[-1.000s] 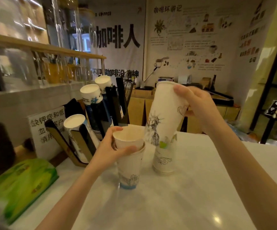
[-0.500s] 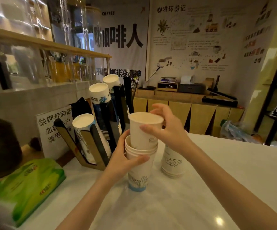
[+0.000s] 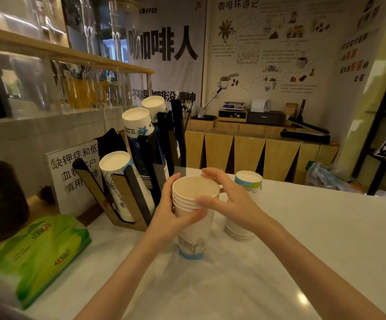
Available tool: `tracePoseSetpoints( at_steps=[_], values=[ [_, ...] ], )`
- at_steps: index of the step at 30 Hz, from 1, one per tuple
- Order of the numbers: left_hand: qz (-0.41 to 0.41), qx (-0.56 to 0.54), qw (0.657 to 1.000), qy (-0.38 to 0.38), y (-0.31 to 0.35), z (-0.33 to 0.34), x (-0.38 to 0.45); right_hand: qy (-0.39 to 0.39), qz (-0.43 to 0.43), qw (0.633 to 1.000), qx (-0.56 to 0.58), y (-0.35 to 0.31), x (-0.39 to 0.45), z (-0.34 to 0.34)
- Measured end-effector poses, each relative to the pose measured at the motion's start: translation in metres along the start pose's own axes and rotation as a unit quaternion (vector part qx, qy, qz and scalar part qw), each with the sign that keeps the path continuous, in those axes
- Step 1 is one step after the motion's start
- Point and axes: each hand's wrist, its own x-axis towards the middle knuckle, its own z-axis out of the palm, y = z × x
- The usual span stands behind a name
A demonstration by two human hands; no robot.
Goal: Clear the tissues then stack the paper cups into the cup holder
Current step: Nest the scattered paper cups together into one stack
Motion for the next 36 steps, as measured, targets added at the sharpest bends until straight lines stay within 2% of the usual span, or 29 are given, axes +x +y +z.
tracePoseSetpoints(
  at_steps=[6, 12, 17, 20, 24, 28, 32, 36],
  values=[
    [0.006, 0.051, 0.999, -0.007, 0.003, -0.008, 0.007, -0.039, 0.039, 0.998, 0.043, 0.008, -0.009, -0.004],
    [0.037, 0.114, 0.993, -0.002, 0.021, -0.003, 0.005, -0.060, 0.049, 0.997, 0.029, 0.013, -0.017, -0.015],
    [0.098, 0.251, 0.963, 0.004, 0.035, 0.006, 0.010, -0.086, 0.058, 0.992, 0.065, 0.019, -0.023, -0.014],
    [0.105, 0.219, 0.970, 0.017, 0.050, 0.012, 0.014, -0.094, 0.076, 0.990, 0.076, 0.029, -0.030, -0.011],
    [0.106, 0.065, 0.991, 0.042, 0.082, 0.023, 0.025, -0.125, 0.073, 0.986, 0.084, 0.026, -0.035, -0.032],
    [0.132, -0.035, 0.989, 0.053, 0.096, 0.040, 0.037, -0.072, 0.050, 0.991, 0.102, 0.016, -0.037, -0.083],
    [0.101, -0.111, 0.988, 0.040, 0.086, 0.060, 0.044, 0.015, 0.023, 0.980, 0.199, 0.019, -0.050, -0.128],
    [0.082, -0.074, 0.994, 0.016, 0.068, 0.077, 0.048, 0.152, -0.001, 0.941, 0.301, 0.023, -0.053, -0.143]
  ],
)
